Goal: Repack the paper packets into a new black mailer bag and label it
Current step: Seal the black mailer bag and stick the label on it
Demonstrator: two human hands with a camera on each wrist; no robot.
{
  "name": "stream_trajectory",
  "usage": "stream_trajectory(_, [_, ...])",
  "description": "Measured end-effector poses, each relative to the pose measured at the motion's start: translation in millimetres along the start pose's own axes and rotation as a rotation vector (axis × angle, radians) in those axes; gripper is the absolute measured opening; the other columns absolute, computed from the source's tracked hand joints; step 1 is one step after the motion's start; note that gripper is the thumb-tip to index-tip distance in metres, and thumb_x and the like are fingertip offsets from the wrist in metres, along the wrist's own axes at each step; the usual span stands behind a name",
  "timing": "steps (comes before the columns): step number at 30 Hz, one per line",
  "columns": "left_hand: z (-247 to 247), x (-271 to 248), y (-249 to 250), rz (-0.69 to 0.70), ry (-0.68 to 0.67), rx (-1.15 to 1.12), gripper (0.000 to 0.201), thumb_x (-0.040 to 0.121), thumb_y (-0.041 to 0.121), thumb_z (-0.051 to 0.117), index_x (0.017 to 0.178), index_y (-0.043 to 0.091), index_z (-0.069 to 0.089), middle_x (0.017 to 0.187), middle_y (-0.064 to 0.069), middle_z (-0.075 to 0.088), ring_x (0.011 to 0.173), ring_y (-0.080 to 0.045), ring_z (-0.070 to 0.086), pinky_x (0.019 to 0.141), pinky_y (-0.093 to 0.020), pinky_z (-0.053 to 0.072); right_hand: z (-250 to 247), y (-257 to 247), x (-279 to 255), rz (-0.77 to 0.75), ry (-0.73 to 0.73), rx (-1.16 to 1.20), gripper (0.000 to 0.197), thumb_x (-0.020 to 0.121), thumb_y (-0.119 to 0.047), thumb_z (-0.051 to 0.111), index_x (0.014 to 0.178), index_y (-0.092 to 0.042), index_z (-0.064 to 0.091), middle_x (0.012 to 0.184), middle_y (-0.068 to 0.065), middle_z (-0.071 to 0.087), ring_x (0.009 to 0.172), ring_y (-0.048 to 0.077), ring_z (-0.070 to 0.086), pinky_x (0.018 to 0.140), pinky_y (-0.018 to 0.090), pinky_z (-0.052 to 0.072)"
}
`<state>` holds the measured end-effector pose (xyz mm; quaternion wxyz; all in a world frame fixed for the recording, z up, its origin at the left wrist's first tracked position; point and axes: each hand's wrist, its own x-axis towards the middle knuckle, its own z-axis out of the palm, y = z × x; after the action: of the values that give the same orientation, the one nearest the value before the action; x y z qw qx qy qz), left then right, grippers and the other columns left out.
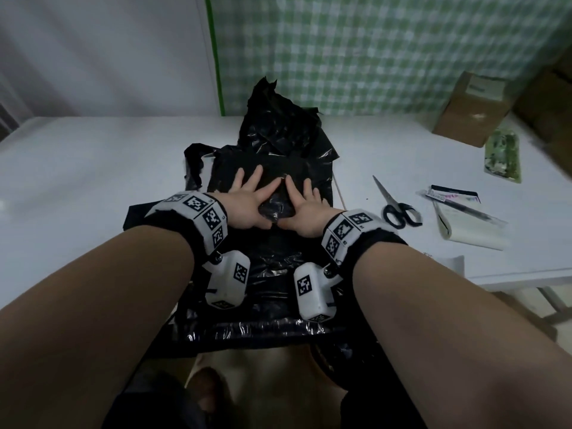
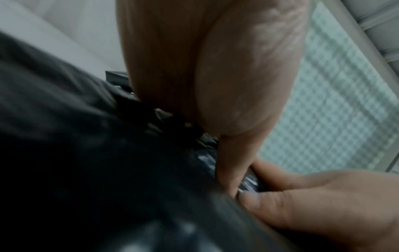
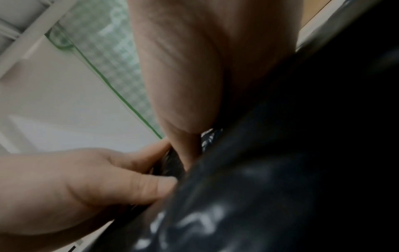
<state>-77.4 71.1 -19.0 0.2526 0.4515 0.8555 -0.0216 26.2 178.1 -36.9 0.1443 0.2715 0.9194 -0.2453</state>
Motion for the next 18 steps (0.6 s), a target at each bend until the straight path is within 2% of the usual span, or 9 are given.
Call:
stream_trajectory(3, [3.8,-16.0,-3.9,0.006,-0.068,-0.049,0.095,0.086,0.039,0.061,0.145,0.041,-0.013,0.15,0.002,-0.037,0.139,-0.031,-0.031,0.117,-0.051,0.002,0.1,0.5,-11.4,0.029,-0.045,-0.048,0.096,0.09,-0.043,0.055,0.148,-0.03,-0.02,0.157,0.012,-0.023,0.147,0.029,-0.013,0.121,0.042,0.0])
stream_trajectory(7, [17.0,-39.4,-9.4,-0.012,-0.12,-0.068,0.087,0.088,0.043,0.055,0.145,0.042,-0.011,0.151,0.001,-0.036,0.142,-0.029,-0.026,0.118,-0.049,0.003,6.9,2.4,-29.5,0.036,-0.087,-0.095,0.091,0.092,-0.043,0.051,0.149,-0.027,-0.018,0.157,0.01,-0.023,0.147,0.029,-0.015,0.12,0.043,-0.001])
stream_trajectory(10, [28.4,-57.1,-13.5,-0.001,-0.133,-0.065,0.077,0.091,0.045,0.051,0.146,0.042,-0.003,0.154,0.0,-0.029,0.144,-0.027,-0.02,0.118,-0.049,0.001,13.0,6.2,-45.0,0.021,-0.093,-0.118,0.084,0.094,-0.041,0.049,0.151,-0.027,-0.011,0.158,0.009,-0.021,0.147,0.029,-0.014,0.12,0.044,0.0])
stream_trajectory(12, [34.5,-68.6,-17.4,0.02,-0.118,-0.119,0.073,0.091,0.041,0.053,0.147,0.042,0.005,0.157,0.001,-0.021,0.145,-0.025,-0.017,0.119,-0.046,0.0,16.1,9.7,-57.3,-0.013,-0.08,-0.089,0.077,0.094,-0.037,0.05,0.152,-0.027,0.0,0.159,0.008,-0.016,0.148,0.029,-0.011,0.12,0.043,0.002])
stream_trajectory(14, [39.5,-81.3,-20.5,0.048,-0.064,-0.181,0.07,0.088,0.035,0.059,0.145,0.04,0.019,0.159,0.002,-0.009,0.147,-0.022,-0.008,0.119,-0.04,0.004,19.9,14.9,-70.6,-0.063,-0.012,0.006,0.069,0.092,-0.032,0.056,0.151,-0.027,0.02,0.161,0.006,-0.001,0.149,0.027,0.0,0.12,0.036,0.007])
stream_trajectory(15, [41.5,-87.8,-21.4,0.062,-0.017,-0.2,0.068,0.086,0.032,0.063,0.144,0.038,0.028,0.159,0.001,0.0,0.147,-0.02,0.001,0.118,-0.035,0.007,22.2,17.9,-77.0,-0.088,0.059,0.053,0.064,0.089,-0.029,0.061,0.147,-0.026,0.033,0.16,0.005,0.013,0.148,0.025,0.013,0.118,0.031,0.013])
stream_trajectory(17, [44.6,-100.2,-23.2,0.083,0.092,-0.212,0.059,0.081,0.025,0.07,0.135,0.032,0.047,0.153,0.0,0.024,0.141,-0.018,0.024,0.113,-0.026,0.017,27.5,24.2,-88.2,-0.114,0.222,0.125,0.048,0.082,-0.024,0.07,0.128,-0.021,0.058,0.146,0.004,0.044,0.133,0.019,0.042,0.107,0.021,0.029])
stream_trajectory(18, [46.4,-106.5,-23.9,0.091,0.139,-0.207,0.054,0.078,0.023,0.072,0.129,0.03,0.054,0.145,0.0,0.034,0.134,-0.016,0.034,0.11,-0.024,0.022,30.2,26.4,-93.4,-0.113,0.282,0.147,0.038,0.08,-0.022,0.072,0.117,-0.02,0.066,0.135,0.003,0.055,0.123,0.018,0.051,0.099,0.019,0.034])
